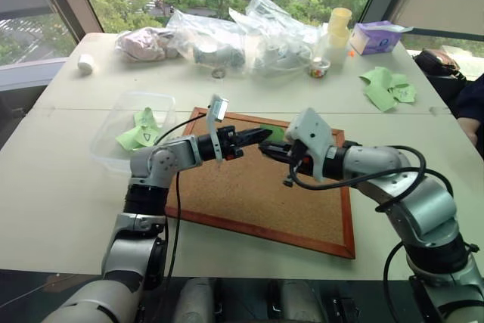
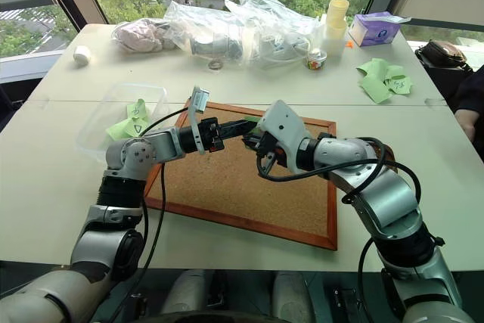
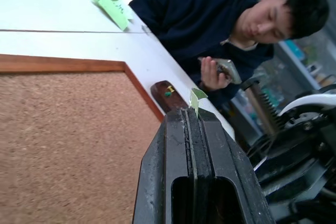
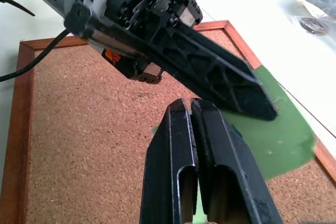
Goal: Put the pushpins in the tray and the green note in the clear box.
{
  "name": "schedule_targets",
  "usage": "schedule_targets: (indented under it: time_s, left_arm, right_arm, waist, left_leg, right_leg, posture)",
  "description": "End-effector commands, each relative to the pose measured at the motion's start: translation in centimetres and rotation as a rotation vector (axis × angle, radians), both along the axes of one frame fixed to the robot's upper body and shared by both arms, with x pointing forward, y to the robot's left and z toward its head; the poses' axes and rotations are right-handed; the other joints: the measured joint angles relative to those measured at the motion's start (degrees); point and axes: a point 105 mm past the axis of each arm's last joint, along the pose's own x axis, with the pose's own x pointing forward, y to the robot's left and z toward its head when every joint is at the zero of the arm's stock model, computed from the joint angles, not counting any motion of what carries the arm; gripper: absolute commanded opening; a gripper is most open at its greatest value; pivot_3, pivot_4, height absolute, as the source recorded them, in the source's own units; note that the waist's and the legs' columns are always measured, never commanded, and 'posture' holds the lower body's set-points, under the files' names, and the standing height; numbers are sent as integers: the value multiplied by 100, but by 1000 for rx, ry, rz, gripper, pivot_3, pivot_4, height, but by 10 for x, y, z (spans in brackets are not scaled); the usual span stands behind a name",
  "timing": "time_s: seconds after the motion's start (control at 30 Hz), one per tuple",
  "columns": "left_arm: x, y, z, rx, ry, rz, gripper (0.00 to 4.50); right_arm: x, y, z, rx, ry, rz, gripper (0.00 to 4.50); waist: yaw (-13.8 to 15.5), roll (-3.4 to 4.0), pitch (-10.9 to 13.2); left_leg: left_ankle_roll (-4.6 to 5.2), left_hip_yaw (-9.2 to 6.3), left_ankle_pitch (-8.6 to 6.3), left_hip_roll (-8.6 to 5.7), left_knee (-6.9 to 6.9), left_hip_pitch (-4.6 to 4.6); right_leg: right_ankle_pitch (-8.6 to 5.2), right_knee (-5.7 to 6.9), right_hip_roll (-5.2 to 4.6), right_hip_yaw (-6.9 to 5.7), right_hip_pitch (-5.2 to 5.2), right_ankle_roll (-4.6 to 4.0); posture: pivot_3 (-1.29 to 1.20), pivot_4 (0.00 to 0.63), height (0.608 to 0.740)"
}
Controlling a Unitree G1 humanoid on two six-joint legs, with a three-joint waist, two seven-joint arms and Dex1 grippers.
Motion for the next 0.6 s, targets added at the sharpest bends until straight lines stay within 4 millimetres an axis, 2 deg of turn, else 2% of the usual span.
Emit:
schedule_targets:
  time_s: [0.03,0.13,0.23,0.33,0.47,0.6]
  left_arm:
    - [6,9,5,11,-65,43,24]
    - [8,12,1,23,-72,59,24]
    - [10,14,-1,28,-83,74,24]
    - [12,15,2,30,-105,90,24]
    - [12,14,7,24,-130,92,24]
    - [10,12,10,23,-148,89,24]
  right_arm:
    - [0,-33,24,34,-73,-126,0]
    - [0,-59,29,90,-62,-233,0]
    - [-3,-92,23,107,-34,-366,0]
    - [-4,-141,3,122,17,-571,0]
    - [-7,-191,-25,111,64,-784,0]
    - [-3,-218,-46,150,107,-901,0]
  waist:
    - [0,-2,1]
    - [8,-2,1]
    - [15,-2,1]
    - [59,-3,1]
    - [103,-3,1]
    - [89,-3,1]
  left_leg:
    - [0,0,0,0,0,0]
    - [0,-1,0,0,0,1]
    - [0,-1,0,0,0,1]
    - [1,-1,0,-1,0,1]
    - [1,1,-1,-3,1,5]
    - [1,1,0,-2,0,11]
  right_leg:
    - [0,-1,0,0,1,0]
    - [0,-1,0,0,1,0]
    - [0,-1,0,0,2,0]
    - [0,-2,0,0,3,0]
    - [1,-2,-1,1,5,2]
    - [1,-1,1,2,8,2]
  posture:
    - [0,150,740]
    - [0,150,740]
    - [0,150,740]
    - [0,150,740]
    - [0,150,740]
    - [0,150,740]
